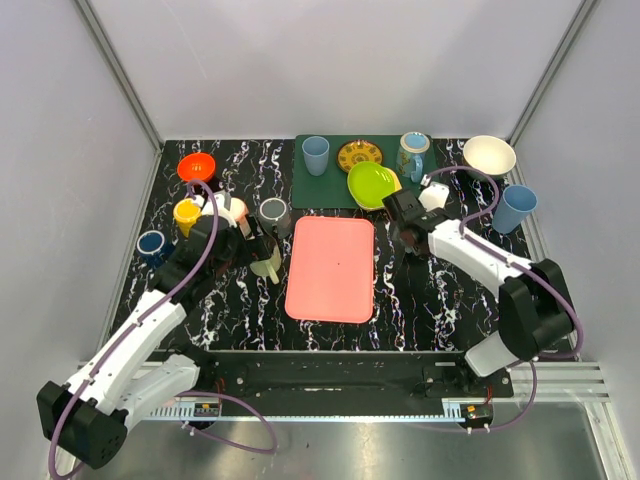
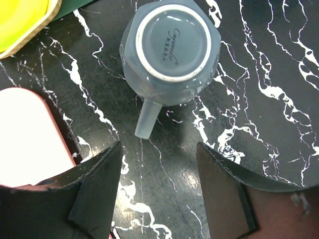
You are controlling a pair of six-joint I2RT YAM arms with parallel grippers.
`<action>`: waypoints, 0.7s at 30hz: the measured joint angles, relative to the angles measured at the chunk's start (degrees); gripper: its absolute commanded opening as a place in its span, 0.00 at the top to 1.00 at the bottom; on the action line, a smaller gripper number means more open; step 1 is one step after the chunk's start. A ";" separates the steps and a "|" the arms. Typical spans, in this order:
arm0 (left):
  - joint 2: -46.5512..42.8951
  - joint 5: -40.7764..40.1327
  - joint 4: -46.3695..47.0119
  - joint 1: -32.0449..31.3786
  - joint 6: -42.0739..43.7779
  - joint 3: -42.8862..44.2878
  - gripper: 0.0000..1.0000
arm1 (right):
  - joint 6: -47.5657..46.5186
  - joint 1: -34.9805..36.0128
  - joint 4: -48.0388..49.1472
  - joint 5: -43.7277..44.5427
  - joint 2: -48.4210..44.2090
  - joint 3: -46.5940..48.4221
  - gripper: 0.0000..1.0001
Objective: Turn the mug right side up
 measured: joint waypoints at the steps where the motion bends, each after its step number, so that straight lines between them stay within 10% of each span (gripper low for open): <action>1: 0.02 0.13 0.09 0.00 -0.02 0.00 0.03 | 0.09 -0.13 0.31 0.13 0.92 0.28 0.35; 16: -0.04 0.33 0.52 -0.04 -0.63 -0.90 0.04 | 1.90 -3.50 3.37 0.85 9.64 1.99 0.46; 21: -0.07 0.35 0.61 -0.04 -0.87 -1.53 0.04 | 1.55 -4.33 4.46 0.70 11.06 2.03 0.68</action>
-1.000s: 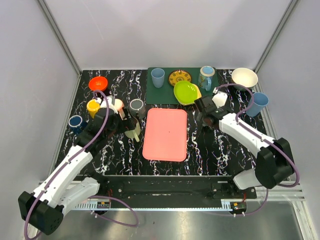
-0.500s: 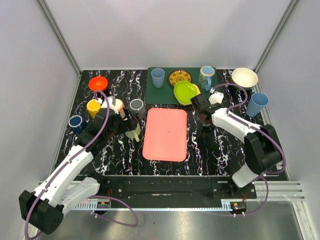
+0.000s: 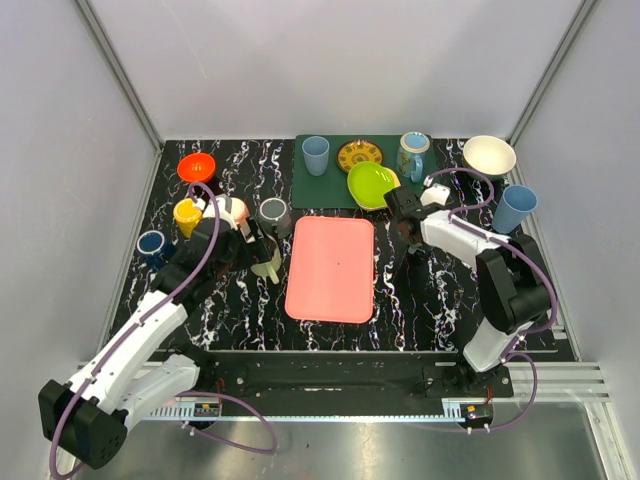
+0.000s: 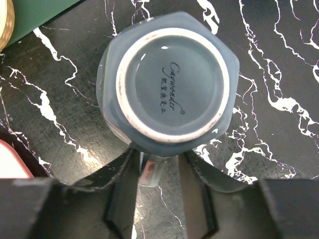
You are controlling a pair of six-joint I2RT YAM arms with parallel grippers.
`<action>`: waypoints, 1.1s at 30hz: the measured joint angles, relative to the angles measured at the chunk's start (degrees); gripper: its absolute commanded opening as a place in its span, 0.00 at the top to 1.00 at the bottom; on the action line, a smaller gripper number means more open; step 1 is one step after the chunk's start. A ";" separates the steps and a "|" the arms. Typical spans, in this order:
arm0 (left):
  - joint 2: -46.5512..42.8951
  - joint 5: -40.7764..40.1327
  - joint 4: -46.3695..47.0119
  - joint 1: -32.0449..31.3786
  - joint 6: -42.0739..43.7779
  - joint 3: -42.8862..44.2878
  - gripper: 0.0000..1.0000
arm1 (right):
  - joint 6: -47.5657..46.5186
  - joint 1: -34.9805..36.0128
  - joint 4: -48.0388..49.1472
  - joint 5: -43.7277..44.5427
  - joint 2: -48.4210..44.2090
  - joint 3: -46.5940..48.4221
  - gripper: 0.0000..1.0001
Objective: Turn the mug right side up
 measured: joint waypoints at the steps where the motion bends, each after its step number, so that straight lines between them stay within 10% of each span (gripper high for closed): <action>1: 0.00 0.00 -0.04 0.00 -0.07 -0.07 0.04 | -0.07 -0.17 0.20 -0.11 0.07 0.00 0.73; 7: -0.02 0.02 0.02 0.00 -0.13 -0.07 0.04 | -0.74 -0.79 0.83 -0.31 0.09 -0.02 1.00; 19: 0.00 1.77 0.26 0.00 -0.15 -1.14 0.05 | -5.53 -1.33 4.39 -2.60 -2.21 -2.93 1.00; 33: -3.26 6.19 7.76 0.00 -3.32 -6.08 0.02 | -8.92 -1.42 4.94 -19.96 -27.26 -16.98 1.00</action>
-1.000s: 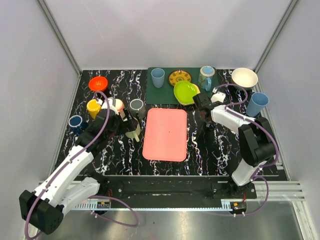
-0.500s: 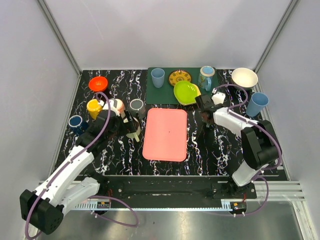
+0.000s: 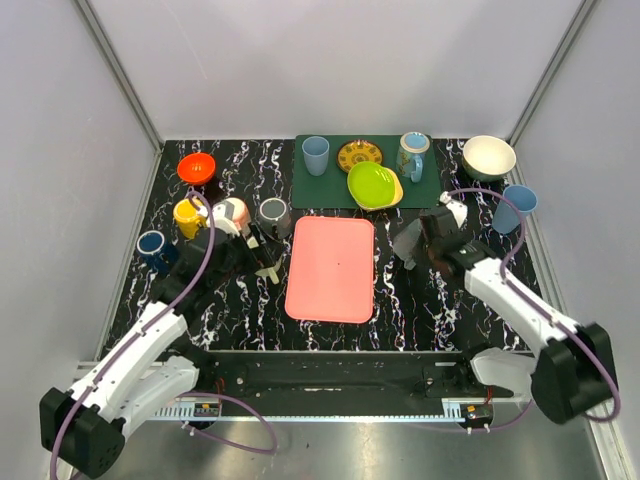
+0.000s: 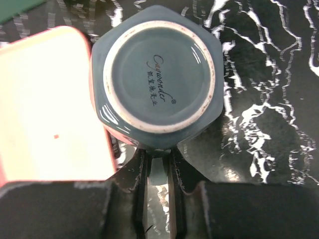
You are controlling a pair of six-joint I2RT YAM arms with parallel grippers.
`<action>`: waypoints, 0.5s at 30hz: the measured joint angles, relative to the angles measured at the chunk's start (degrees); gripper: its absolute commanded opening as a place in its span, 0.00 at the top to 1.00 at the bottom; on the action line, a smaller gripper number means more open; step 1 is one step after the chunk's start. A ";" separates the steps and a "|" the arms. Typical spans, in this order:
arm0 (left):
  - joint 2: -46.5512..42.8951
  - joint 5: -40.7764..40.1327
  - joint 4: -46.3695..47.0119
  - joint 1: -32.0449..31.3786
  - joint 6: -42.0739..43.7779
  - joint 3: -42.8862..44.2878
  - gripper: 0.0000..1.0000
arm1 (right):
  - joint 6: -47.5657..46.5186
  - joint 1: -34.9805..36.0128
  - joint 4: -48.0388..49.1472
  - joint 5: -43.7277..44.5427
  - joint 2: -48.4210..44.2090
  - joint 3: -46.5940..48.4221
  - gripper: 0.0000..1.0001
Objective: Turn the mug right side up
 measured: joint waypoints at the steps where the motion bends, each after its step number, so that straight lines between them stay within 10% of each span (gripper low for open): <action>1: -0.33 1.53 1.77 0.00 -0.68 -0.76 0.01 | 0.15 0.00 0.20 -1.57 -2.49 -0.70 1.00; 15: 1.62 21.11 47.60 -8.44 -18.84 -15.41 0.03 | 17.99 0.02 36.52 -33.31 -18.97 -13.79 1.00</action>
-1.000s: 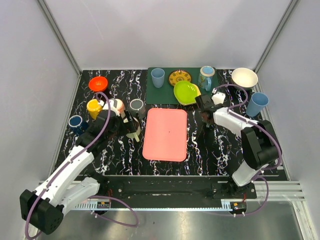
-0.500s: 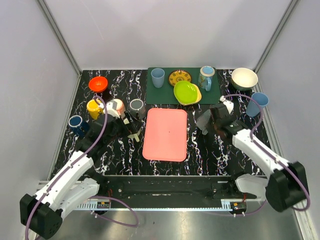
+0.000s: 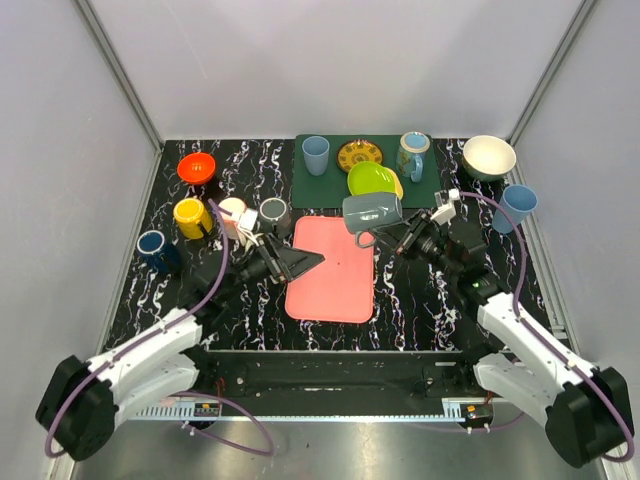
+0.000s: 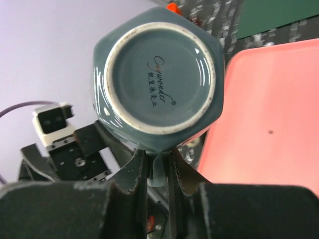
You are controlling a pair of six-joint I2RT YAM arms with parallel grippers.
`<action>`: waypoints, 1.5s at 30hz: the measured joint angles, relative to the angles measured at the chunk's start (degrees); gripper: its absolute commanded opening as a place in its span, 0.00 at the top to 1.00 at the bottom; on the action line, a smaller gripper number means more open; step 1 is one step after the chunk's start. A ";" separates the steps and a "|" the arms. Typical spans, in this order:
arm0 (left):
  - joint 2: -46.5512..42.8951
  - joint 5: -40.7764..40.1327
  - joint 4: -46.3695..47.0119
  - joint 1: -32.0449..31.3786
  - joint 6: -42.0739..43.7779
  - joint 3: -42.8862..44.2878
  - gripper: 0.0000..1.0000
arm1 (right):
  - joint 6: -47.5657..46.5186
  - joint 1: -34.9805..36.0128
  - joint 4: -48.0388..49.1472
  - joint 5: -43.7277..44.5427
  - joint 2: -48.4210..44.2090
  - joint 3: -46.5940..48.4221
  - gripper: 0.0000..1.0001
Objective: Turn the mug right side up
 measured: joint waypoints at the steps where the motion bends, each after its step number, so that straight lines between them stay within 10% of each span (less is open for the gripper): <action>1: 1.51 0.76 3.48 -0.79 -1.18 0.02 0.04 | 1.68 0.02 3.41 -2.32 1.25 -0.35 1.00; 12: 19.12 4.26 20.09 -4.20 -7.08 7.52 0.13 | 5.14 3.26 13.81 -12.04 5.40 0.50 1.00; 21: 25.51 4.15 23.85 -5.40 -8.90 10.08 0.50 | 4.94 3.74 16.20 -12.09 5.92 0.96 1.00; 32: 29.24 3.17 29.77 -5.73 -12.90 10.29 0.63 | 4.94 5.99 20.59 -10.29 7.17 0.96 1.00; 36: 29.51 2.19 33.20 -5.90 -15.23 10.29 1.00 | 4.55 6.40 21.99 -9.05 7.15 0.92 1.00; 43: 29.57 2.67 36.30 -6.05 -15.93 10.27 1.00 | 5.40 6.78 23.04 -8.55 5.29 0.13 1.00; 45: 29.57 3.34 36.09 -6.12 -15.63 10.27 1.00 | 5.16 6.84 22.38 -8.57 4.57 -0.11 0.56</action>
